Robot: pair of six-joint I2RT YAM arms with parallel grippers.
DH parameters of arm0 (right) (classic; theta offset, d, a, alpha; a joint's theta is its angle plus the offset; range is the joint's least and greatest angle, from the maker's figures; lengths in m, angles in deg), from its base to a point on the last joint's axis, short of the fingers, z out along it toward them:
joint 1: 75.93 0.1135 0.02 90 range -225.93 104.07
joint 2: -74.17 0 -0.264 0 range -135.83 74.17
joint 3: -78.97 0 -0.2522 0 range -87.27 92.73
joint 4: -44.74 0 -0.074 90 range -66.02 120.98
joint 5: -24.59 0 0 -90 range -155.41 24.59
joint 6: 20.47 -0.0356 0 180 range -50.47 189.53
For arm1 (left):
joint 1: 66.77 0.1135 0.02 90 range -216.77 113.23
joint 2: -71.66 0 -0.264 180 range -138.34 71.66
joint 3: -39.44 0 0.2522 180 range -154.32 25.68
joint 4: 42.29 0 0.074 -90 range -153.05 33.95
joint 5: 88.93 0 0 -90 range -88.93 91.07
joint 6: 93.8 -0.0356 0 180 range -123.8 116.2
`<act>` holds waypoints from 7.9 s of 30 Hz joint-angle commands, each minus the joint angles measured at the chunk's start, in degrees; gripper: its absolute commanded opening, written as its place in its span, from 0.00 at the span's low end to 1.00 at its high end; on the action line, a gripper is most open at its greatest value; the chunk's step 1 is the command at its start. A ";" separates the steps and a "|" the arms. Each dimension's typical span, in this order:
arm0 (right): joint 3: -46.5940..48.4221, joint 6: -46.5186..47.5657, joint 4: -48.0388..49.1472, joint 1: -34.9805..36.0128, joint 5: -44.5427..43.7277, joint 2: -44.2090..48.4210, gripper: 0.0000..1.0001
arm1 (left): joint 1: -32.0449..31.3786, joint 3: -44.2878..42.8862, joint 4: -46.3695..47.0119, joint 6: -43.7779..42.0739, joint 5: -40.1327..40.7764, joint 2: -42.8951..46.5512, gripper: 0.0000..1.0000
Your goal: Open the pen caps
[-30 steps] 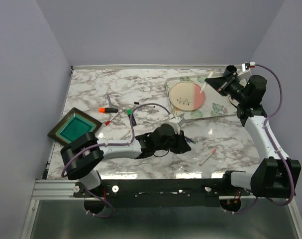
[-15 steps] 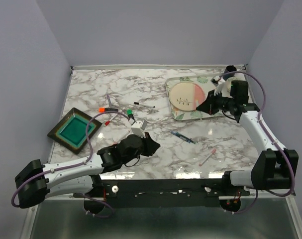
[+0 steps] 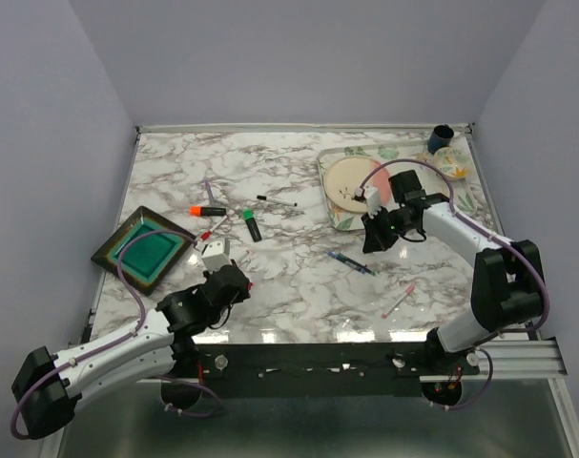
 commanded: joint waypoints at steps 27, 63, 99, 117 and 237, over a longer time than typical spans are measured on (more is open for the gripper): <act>3.55 3.91 -3.91 5.85 -8.27 -9.23 0.39 | 10.82 -2.90 4.76 -9.87 -9.24 -15.01 0.38; -24.13 71.14 -25.37 7.08 -10.81 28.22 0.57 | 10.82 -3.87 0.80 -10.67 -16.62 11.62 0.99; -8.06 15.17 -1.82 8.41 0.34 29.00 0.01 | 10.38 2.55 56.07 -2.76 -46.94 -9.55 0.97; -16.57 -58.20 29.20 -14.80 4.11 31.83 0.01 | -0.95 -20.72 64.08 -3.90 -38.06 -42.68 0.92; -2.61 9.27 -1.37 -1.62 -2.65 5.88 0.42 | -5.00 -11.16 0.37 -6.18 0.61 -23.89 0.45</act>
